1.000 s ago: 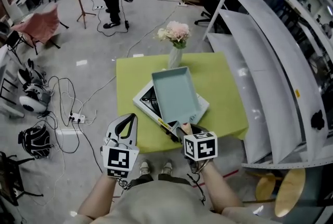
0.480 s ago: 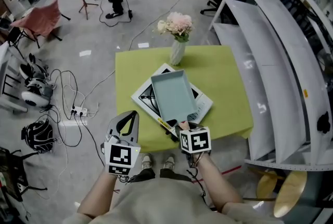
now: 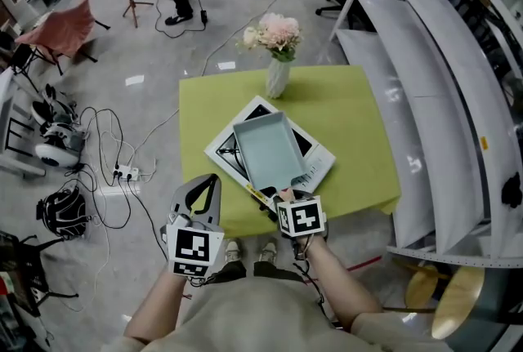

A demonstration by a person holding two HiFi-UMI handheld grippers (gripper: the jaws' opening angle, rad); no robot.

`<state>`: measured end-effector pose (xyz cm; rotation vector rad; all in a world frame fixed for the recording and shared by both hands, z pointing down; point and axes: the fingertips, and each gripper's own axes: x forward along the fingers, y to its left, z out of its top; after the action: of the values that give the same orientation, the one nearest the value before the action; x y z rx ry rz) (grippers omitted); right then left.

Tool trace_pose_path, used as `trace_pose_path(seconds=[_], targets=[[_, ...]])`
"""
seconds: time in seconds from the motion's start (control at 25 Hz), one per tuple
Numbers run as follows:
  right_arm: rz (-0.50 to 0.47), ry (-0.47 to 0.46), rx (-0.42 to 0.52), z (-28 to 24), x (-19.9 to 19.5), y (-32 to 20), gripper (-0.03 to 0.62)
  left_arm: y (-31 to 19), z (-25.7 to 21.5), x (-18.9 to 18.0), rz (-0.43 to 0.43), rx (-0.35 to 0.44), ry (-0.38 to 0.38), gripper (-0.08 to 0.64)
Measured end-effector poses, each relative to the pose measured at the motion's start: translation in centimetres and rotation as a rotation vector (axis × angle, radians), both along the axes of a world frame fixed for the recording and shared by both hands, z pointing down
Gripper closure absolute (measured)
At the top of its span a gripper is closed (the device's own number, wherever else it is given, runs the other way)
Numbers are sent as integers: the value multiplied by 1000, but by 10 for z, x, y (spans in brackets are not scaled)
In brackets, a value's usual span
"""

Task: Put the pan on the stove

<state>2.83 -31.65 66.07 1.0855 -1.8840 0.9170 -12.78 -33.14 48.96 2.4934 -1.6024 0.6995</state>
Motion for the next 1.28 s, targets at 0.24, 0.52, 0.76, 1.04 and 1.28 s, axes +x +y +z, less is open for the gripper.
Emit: trace_pose_path(seconds=[0.24,0.52,0.76,1.04,1.28], targets=[[-6,0,18,4,-7,-5,403,6,1,7,12,1,2,552],[6,-27,40,-3,-3,-8,349,12,-2,10,16,8,2,552],[11,-84,108,-35,3,-7,342,16,-14,9,17,35,-1,552],[5,-99,330,-117,12,-14,435,23,-38,9,23,90,4,552],[-5,-161,427,-174,10,-1,454,32,-69,5,26,183,-30,552]])
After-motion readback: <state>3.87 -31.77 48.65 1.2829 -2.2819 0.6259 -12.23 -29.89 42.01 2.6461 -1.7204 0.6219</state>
